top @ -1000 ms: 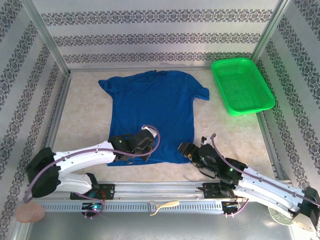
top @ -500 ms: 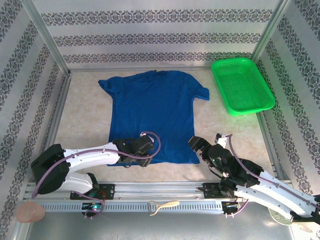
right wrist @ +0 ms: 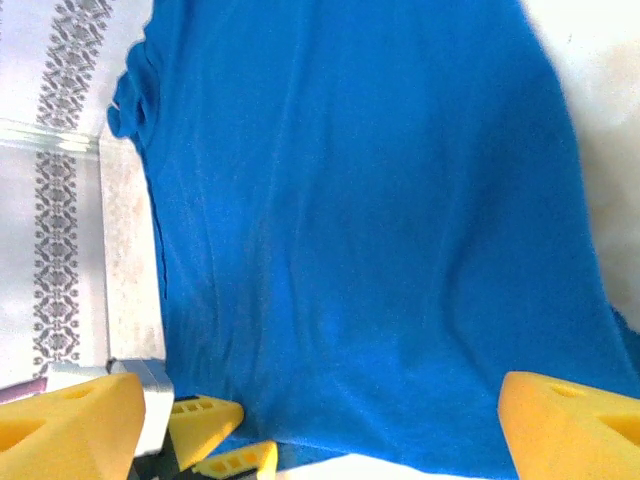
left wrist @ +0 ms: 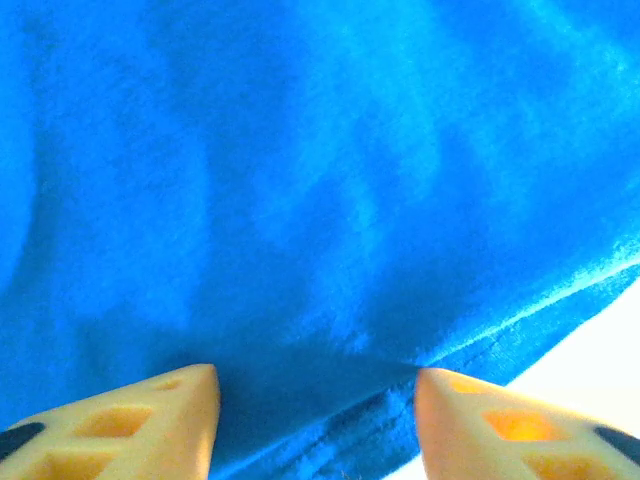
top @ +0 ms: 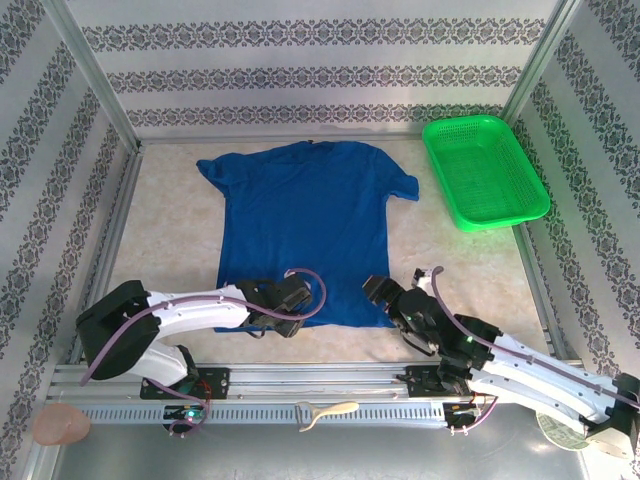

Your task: Fold the inside-out t-shirt

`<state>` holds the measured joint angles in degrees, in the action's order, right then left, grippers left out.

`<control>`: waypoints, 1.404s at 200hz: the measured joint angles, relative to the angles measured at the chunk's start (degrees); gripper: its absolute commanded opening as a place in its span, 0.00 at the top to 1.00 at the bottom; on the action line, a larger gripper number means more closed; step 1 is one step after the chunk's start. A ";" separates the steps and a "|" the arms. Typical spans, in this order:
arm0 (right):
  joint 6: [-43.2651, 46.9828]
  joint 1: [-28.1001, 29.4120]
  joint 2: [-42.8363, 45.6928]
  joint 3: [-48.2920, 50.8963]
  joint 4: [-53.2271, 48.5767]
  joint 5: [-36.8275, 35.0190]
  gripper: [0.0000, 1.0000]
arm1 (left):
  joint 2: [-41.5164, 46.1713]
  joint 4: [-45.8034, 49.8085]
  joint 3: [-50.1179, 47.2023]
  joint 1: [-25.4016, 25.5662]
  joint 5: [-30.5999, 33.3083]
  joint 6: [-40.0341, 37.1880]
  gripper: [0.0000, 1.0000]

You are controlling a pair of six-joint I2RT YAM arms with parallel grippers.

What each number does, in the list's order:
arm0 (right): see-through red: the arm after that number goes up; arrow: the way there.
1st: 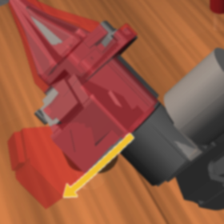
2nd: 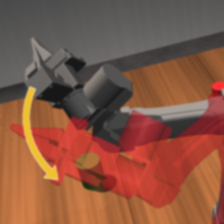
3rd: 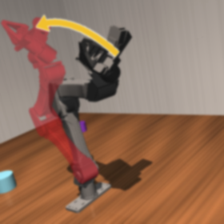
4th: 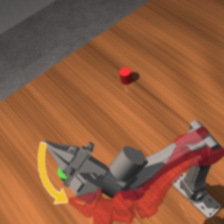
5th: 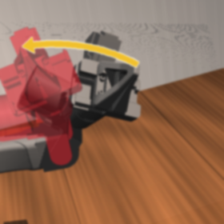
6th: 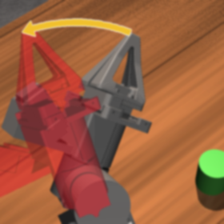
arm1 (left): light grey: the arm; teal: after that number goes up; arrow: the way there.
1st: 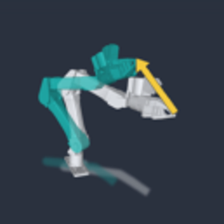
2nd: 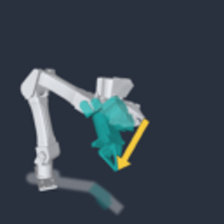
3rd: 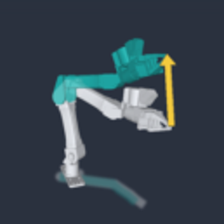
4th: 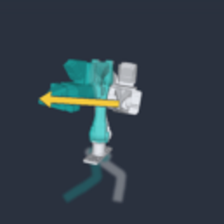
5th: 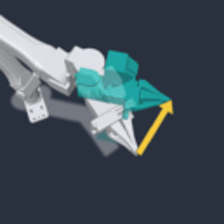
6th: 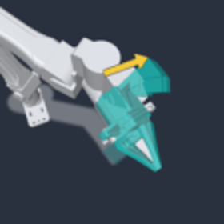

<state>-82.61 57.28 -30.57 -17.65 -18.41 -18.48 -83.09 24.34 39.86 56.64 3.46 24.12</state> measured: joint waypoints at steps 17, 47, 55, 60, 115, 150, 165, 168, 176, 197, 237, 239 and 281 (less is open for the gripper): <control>-1.46 0.00 -1.05 2.56 4.22 1.70 0.17 | -0.79 -0.81 0.02 -0.02 0.17 0.46 0.88; -3.08 0.00 -2.38 4.02 7.87 3.93 0.19 | -0.42 -0.83 0.31 0.00 0.61 0.17 1.00; -3.32 0.00 -2.84 4.02 8.92 4.46 0.19 | 0.20 -0.50 0.63 0.00 0.66 0.28 1.00; -3.48 0.04 -3.19 4.02 9.35 4.61 0.19 | 0.70 -0.22 0.87 0.00 0.68 0.28 1.00; -4.31 2.54 -11.93 2.73 14.62 6.16 0.18 | 6.97 2.25 4.94 0.00 0.68 0.24 0.82; -5.33 5.38 -16.65 0.83 15.76 5.53 0.18 | 7.06 2.64 4.68 0.00 0.66 0.28 0.80; -6.62 7.50 -17.07 0.20 13.88 3.67 0.18 | 7.06 2.64 4.35 0.00 0.68 0.28 0.79; -7.06 8.00 -17.03 0.07 13.27 3.15 0.18 | 7.06 2.64 4.24 0.00 0.66 0.31 0.78; -7.78 9.16 -16.79 -0.20 11.52 1.84 0.19 | 7.06 2.67 3.96 0.00 0.66 0.33 0.76; -9.92 11.15 -14.78 -0.35 6.08 -1.11 0.21 | 7.08 2.84 3.74 0.00 0.68 0.37 0.69; -12.52 11.52 -8.83 -0.20 -1.81 -4.24 0.26 | 7.32 2.93 3.76 0.00 0.66 0.52 0.60; -12.79 11.52 -8.46 -0.11 -2.19 -4.31 0.26 | 7.39 2.95 3.76 0.00 0.66 0.52 0.60; -15.37 11.52 -4.31 3.41 -5.57 -5.77 0.28 | 8.09 3.10 3.78 0.00 0.66 0.52 0.57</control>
<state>-97.97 68.79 -34.87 -14.24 -23.99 -24.25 -75.00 27.44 43.64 56.64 4.12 24.64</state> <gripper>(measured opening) 0.719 0.420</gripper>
